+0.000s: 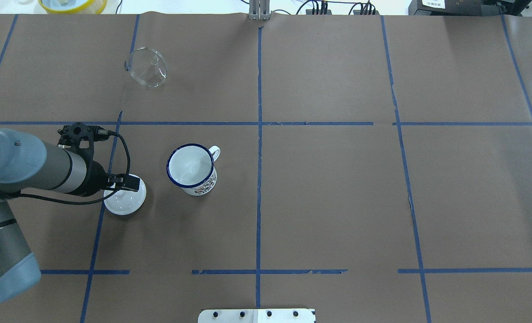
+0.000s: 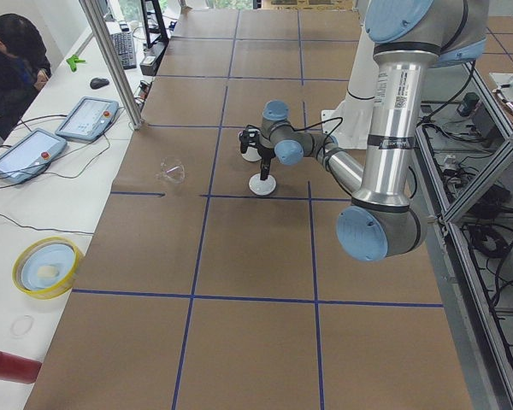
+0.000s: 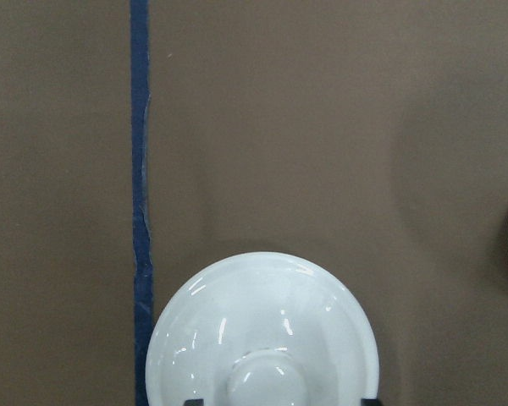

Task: Place funnel on cup
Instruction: 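Set the funnel down on the table beside the mug and release it, then reach the left gripper to the clear glass cup and grasp its rim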

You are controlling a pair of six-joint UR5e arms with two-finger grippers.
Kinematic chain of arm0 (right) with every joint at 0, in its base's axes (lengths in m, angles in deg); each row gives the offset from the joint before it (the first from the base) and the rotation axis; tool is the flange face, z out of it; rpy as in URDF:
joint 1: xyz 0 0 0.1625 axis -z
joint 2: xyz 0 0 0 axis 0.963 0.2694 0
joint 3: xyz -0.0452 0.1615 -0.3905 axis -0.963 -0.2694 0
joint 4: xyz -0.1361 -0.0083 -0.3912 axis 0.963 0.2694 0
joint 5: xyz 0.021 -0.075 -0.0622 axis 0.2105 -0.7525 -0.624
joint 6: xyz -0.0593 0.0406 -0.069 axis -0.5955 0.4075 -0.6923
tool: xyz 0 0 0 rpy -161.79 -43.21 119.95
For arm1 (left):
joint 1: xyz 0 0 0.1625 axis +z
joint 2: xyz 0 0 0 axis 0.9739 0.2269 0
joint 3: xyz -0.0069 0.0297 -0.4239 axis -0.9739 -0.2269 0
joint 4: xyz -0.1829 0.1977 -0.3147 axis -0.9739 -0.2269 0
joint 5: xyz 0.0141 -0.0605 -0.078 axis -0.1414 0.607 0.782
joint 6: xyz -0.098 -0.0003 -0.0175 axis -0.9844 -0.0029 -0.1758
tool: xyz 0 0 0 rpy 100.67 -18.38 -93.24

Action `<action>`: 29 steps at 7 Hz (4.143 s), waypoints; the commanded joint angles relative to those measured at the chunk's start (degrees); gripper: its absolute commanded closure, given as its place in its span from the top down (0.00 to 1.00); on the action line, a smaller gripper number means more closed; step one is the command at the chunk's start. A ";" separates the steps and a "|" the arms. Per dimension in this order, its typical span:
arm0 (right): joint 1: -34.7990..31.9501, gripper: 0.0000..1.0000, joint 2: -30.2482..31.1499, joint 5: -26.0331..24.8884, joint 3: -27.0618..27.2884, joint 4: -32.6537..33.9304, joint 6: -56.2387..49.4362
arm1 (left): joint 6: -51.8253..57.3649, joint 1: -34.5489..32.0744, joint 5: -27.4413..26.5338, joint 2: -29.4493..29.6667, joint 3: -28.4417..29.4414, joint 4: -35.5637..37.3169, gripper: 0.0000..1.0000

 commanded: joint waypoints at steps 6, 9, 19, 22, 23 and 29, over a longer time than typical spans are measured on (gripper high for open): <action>0.00 1.00 0.00 0.00 0.00 0.00 0.00 | -60.31 -10.84 -14.29 20.66 25.61 -20.85 1.00; 0.00 1.00 0.00 0.00 0.00 0.00 0.00 | -71.71 -10.75 -25.57 22.92 37.18 -29.89 0.83; 0.00 1.00 0.00 0.00 0.00 0.00 0.00 | -71.10 -10.58 -26.11 27.40 45.82 -34.39 0.15; 0.00 1.00 0.00 0.00 0.00 0.00 0.00 | -71.01 -10.58 -26.11 27.40 45.82 -34.39 0.25; 0.00 1.00 0.00 0.00 0.00 0.00 0.00 | -71.01 -10.66 -26.11 27.40 45.82 -35.00 0.29; 0.00 1.00 0.00 0.00 0.00 0.00 0.00 | -70.84 -11.02 -26.03 27.66 48.10 -35.97 0.36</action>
